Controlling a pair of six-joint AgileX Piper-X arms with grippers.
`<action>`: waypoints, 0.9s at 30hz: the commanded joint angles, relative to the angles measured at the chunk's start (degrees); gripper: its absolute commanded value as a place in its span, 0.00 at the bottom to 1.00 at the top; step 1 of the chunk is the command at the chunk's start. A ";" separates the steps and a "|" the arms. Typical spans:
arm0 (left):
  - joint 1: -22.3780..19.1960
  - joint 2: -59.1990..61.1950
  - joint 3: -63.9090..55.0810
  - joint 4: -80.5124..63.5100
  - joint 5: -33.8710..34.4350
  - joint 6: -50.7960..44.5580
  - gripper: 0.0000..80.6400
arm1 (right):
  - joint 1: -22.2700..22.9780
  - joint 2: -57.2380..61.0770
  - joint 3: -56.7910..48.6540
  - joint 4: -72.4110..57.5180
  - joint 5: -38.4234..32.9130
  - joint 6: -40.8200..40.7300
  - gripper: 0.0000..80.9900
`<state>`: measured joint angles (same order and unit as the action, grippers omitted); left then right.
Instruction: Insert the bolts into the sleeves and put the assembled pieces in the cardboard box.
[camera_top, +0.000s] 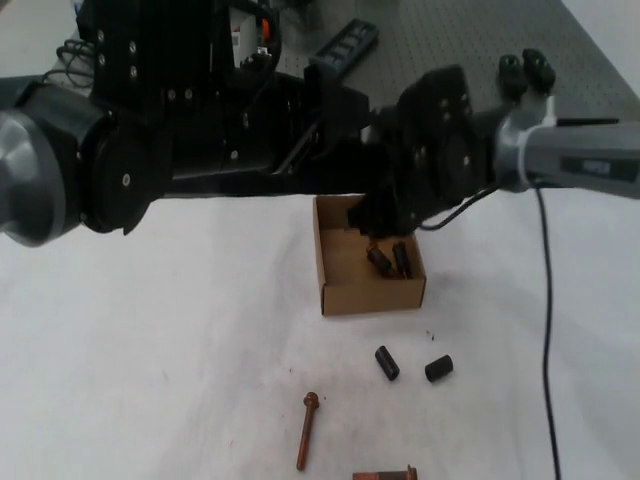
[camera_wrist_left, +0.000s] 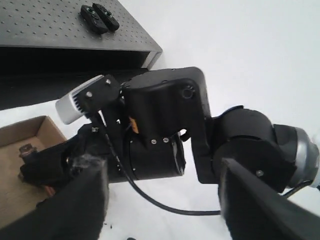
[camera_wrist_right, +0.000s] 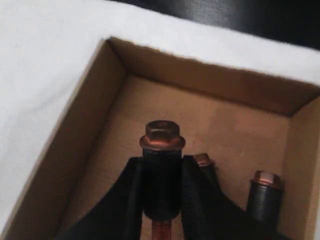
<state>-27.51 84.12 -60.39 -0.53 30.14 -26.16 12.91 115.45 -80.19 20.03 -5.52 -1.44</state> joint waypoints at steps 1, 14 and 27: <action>0.14 -0.85 -0.11 0.22 -0.43 0.90 0.57 | 0.57 1.62 -1.56 1.93 0.25 -1.42 0.03; 0.14 -0.85 -0.11 0.53 -1.16 0.96 0.57 | 0.24 -1.76 -1.56 3.16 -2.62 -2.20 0.44; 0.14 -0.85 -0.11 0.53 -3.04 1.67 0.57 | 2.52 -16.25 5.30 27.24 -1.34 -2.51 0.44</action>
<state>-27.51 84.12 -60.39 0.00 27.86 -25.77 13.91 98.05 -78.32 39.84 -8.08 -2.81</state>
